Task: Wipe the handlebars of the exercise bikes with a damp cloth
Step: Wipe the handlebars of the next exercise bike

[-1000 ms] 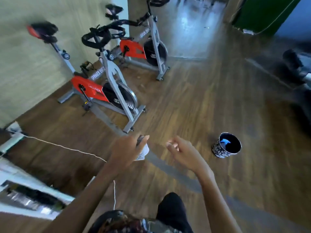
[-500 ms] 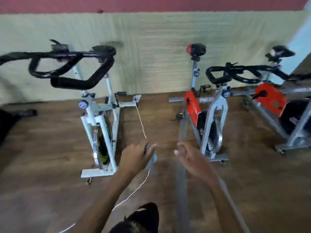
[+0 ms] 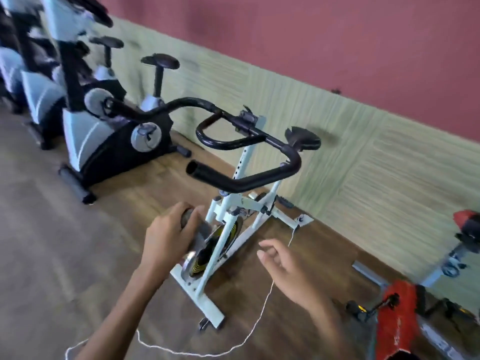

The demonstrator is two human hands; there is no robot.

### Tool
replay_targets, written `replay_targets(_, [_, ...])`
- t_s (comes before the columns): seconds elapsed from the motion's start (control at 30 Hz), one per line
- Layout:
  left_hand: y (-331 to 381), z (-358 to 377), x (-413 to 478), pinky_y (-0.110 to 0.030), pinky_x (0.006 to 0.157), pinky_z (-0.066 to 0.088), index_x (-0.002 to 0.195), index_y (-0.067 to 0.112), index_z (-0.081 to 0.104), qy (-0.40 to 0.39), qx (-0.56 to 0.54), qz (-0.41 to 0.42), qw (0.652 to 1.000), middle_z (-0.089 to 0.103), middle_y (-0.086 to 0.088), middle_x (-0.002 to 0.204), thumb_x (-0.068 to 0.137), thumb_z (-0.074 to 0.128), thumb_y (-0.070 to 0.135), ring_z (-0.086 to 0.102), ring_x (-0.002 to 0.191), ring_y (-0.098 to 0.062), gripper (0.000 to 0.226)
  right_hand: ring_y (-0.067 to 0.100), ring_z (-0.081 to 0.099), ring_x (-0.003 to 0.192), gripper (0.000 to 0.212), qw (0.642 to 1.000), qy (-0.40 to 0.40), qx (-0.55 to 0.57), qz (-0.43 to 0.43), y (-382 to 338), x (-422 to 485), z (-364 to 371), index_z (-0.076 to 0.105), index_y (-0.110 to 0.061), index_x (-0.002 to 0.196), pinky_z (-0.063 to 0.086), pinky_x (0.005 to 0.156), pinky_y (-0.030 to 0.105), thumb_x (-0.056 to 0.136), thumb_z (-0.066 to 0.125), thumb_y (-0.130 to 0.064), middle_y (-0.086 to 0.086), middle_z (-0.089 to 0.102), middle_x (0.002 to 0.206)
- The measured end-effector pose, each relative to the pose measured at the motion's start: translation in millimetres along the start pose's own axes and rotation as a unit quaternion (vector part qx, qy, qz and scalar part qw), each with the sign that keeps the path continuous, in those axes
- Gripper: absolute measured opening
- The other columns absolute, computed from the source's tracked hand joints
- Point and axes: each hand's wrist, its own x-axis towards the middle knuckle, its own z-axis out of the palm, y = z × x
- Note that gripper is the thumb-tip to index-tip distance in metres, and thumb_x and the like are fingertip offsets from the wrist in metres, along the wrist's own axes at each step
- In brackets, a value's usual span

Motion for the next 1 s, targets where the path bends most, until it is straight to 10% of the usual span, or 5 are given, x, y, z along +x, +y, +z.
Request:
replay_targets(0.27, [26.6,-30.9,26.6,-0.024,0.06,0.043,0.079,0.022,0.057,0.234,0.019,-0.049,0.971,0.057,0.013,0.067,0.095,0.05,0.046,0.055,0.064,-0.006,0.029,0.005,0.062,0.076,0.025,0.972,0.027,0.027,-0.232,-35.2,89.9,-42.5,0.064,-0.03,0.101,0.047,0.06,0.02,0.094,0.045,-0.046,-0.013,0.064,0.079])
replay_targets(0.5, [81.8,-30.2,50.5,-0.007,0.058,0.034,0.078,0.021,0.053,0.429,0.017,-0.112,0.896,0.051,0.018,0.064,0.099,0.054,0.031,0.049,0.061,-0.001,0.023,0.017,0.052,0.096,0.047,0.922,0.065,-0.146,-0.353,-28.9,172.6,-57.1,0.064,-0.022,0.102,0.034,0.091,0.035,0.091,0.031,-0.052,-0.008,0.06,0.096])
replay_targets(1.0, [112.8,41.8,43.9,-0.027,0.099,0.039,0.114,0.008,0.057,0.39,0.155,-0.045,0.907,0.06,-0.001,0.117,0.084,0.05,0.015,0.049,0.109,-0.013,0.032,0.02,0.054,0.065,0.048,0.865,0.13,-0.222,-0.431,-4.5,190.8,-52.2,0.068,-0.017,0.09,0.038,0.067,0.035,0.098,0.031,-0.048,-0.003,0.062,0.072])
